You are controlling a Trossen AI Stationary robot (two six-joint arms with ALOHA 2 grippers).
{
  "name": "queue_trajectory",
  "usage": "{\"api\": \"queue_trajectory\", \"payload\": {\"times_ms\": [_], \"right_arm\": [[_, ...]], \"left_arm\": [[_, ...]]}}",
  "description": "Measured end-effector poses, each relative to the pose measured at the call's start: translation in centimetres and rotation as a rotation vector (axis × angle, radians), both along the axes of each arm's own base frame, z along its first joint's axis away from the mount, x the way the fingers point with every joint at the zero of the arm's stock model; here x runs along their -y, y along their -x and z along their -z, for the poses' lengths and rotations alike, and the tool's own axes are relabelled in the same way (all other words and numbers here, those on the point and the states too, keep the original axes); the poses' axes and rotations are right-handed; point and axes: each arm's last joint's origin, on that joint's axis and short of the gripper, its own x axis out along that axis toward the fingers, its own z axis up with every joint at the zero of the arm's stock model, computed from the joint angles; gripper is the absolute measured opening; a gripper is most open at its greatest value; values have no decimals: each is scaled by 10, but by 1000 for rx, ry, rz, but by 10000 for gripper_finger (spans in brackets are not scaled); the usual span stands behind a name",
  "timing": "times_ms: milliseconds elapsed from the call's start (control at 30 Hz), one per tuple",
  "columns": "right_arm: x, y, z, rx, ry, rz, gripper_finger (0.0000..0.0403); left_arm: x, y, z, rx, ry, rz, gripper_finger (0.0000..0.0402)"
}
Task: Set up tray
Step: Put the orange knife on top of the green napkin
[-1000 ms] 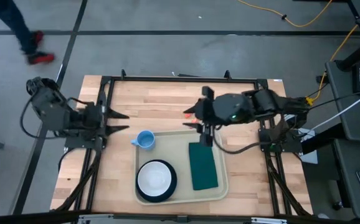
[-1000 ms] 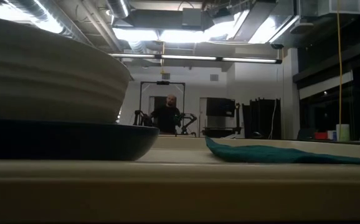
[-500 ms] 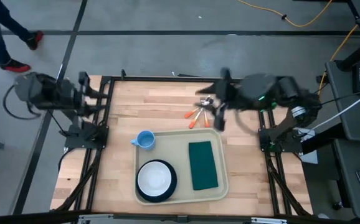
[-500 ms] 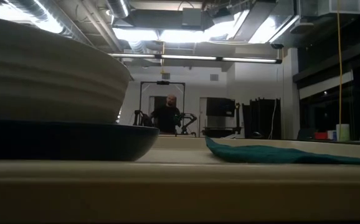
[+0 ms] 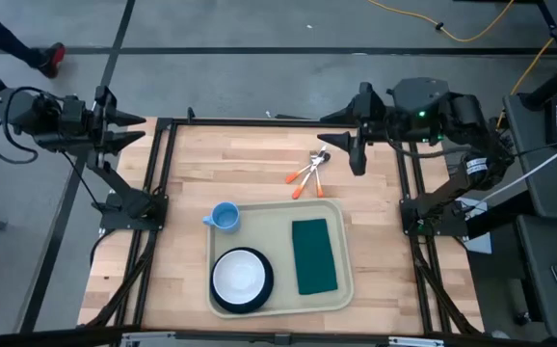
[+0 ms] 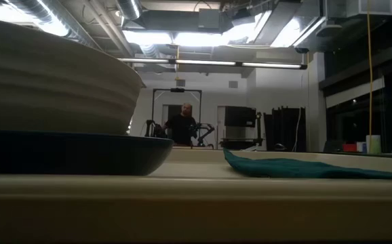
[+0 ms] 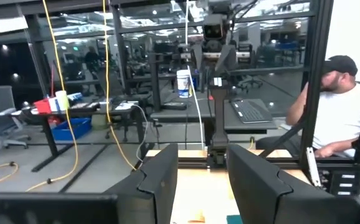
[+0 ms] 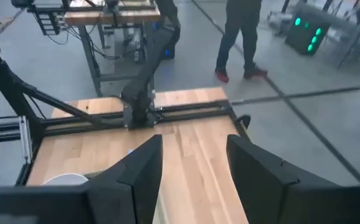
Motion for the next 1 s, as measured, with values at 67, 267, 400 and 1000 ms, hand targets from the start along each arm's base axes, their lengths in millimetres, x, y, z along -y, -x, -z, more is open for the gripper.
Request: {"api": "queue_trajectory", "payload": {"times_ms": [67,267,400,1000], "right_arm": [[1,-3,10,-30,-11,7,184],[6,-12,50,-44,1,11,184],[13,-3,70,63,-21,-24,184],[38,-3,165,203,-177,129,184]], "left_arm": [[0,0,0,-1,-8,-4,132],[-1,0,0,2,14,-18,132],[0,-2,2,1,44,-54,132],[36,-47,57,-53,54,-309,132]]}}
